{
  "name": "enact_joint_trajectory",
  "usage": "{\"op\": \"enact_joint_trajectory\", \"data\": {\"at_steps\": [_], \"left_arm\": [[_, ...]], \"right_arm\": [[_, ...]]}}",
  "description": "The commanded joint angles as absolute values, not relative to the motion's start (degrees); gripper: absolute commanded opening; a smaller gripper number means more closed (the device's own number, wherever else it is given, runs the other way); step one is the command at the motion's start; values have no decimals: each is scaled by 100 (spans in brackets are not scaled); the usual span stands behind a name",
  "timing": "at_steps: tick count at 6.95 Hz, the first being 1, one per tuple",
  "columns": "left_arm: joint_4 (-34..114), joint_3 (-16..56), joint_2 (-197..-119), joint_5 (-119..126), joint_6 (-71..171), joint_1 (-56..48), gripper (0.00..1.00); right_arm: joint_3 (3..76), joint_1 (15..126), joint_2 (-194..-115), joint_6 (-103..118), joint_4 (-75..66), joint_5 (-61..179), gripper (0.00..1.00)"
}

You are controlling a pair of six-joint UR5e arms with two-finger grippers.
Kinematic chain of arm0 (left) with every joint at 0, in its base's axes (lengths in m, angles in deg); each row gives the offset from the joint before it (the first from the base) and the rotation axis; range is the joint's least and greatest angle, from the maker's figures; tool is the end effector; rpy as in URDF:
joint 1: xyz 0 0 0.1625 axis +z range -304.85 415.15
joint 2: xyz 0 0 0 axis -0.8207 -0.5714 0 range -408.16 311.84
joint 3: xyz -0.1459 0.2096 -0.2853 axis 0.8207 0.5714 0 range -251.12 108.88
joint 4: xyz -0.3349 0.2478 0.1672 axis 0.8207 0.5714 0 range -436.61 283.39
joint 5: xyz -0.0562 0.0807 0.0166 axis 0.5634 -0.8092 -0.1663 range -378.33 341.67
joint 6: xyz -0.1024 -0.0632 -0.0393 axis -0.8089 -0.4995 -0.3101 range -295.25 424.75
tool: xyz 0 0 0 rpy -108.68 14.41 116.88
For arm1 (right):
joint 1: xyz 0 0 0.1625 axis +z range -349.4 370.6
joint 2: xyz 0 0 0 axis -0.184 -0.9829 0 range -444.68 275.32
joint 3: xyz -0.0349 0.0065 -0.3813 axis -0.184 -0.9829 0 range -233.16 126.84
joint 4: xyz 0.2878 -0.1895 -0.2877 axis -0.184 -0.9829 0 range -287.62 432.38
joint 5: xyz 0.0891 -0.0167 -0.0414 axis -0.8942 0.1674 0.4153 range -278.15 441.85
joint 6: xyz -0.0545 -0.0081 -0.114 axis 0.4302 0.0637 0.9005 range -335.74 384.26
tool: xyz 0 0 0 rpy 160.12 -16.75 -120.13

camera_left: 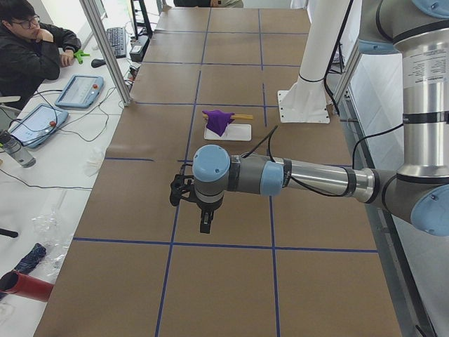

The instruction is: Hang towel on rack

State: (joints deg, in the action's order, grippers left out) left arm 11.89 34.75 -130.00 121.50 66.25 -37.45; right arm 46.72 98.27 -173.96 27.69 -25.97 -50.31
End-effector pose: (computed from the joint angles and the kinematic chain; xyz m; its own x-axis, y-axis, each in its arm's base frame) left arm -0.0582 -0.4762 0.5544 0.6490 0.0793 -0.7566 0.0281 0.9914 0.1280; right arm 0.0268 -0.5309 0.5565 0.7358 -0.1162 0.6671 0.0849 0.9932 0.0794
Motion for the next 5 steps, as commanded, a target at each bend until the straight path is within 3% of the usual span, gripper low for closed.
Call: {"op": "enact_joint_trajectory", "data": {"at_steps": [1, 5], "left_arm": [[1189, 3478, -13016, 12150, 6624, -3748, 100], [1198, 3487, -13052, 12150, 6624, -3748, 100]], "right_arm": [[4686, 9823, -17398, 2769, -2597, -5034, 100], [4695, 9823, -17398, 2743, -2597, -5034, 100]]}}
